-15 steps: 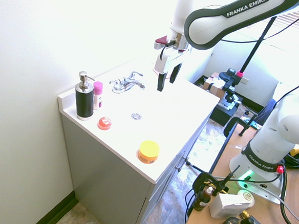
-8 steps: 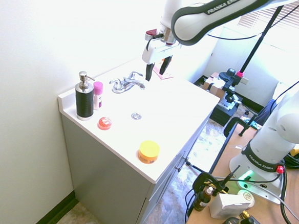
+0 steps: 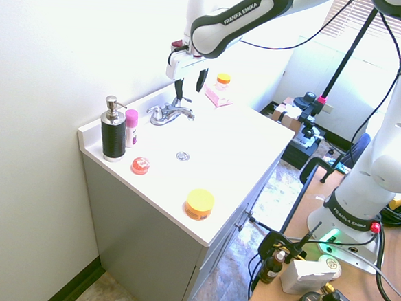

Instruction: Turn off the cold water

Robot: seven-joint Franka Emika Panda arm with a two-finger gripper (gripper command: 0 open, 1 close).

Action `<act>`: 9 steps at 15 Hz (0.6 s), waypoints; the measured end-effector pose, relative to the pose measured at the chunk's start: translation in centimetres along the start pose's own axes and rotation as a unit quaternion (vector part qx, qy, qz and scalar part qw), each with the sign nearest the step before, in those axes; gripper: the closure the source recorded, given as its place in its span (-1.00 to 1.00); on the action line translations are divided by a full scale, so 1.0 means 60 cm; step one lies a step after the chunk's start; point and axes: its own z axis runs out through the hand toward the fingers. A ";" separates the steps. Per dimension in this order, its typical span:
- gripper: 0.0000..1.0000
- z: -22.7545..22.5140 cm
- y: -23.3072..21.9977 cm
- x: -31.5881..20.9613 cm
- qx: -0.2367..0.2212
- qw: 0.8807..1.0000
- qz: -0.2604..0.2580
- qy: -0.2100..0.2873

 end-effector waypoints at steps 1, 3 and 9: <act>-1.00 0.006 0.004 0.004 -0.005 1.000 0.002 0.000; -1.00 0.013 0.010 0.009 -0.010 1.000 0.005 -0.001; -1.00 0.038 0.037 0.029 -0.031 0.999 0.011 0.006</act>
